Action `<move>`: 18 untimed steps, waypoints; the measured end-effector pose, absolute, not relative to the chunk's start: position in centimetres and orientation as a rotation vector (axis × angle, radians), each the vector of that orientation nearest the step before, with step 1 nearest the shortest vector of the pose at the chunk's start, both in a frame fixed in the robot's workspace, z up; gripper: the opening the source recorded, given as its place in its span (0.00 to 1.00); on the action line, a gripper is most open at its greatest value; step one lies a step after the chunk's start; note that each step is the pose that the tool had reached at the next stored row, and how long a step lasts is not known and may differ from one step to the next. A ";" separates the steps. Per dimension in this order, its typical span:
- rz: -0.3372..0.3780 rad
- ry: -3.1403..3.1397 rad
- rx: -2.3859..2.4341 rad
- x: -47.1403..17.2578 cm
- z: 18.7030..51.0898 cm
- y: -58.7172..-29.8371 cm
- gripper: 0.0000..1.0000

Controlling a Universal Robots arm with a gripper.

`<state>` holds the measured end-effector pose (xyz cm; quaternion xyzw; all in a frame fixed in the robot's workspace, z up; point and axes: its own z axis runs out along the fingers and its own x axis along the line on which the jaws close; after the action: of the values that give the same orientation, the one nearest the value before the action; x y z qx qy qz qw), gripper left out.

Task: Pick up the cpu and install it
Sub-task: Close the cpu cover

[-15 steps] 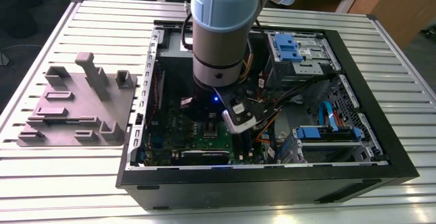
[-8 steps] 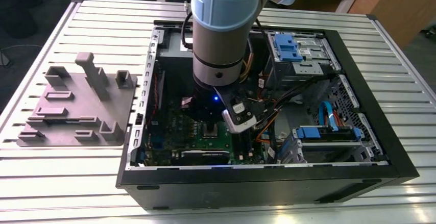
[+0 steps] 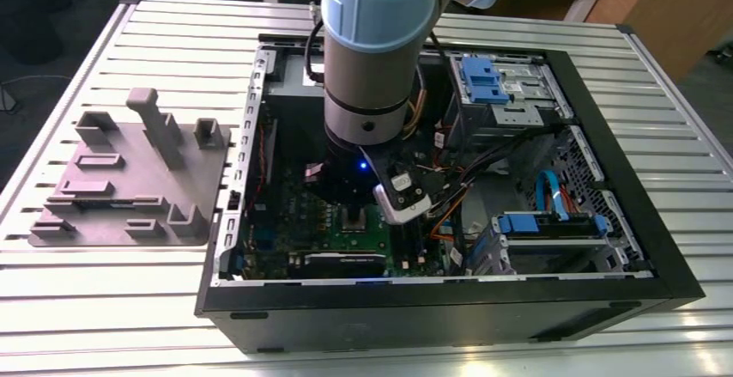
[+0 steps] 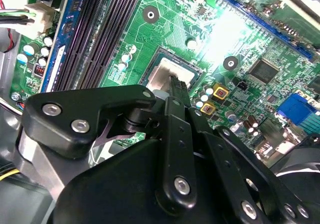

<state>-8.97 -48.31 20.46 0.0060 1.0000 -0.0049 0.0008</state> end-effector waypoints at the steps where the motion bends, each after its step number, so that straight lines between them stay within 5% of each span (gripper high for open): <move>1: -0.016 3.140 0.019 -9.0 20.5 -48.3 0.10; 18: -0.016 3.140 0.021 -9.0 21.8 -48.3 0.10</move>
<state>-8.97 -48.31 21.81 0.0067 1.0000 -0.0051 0.0008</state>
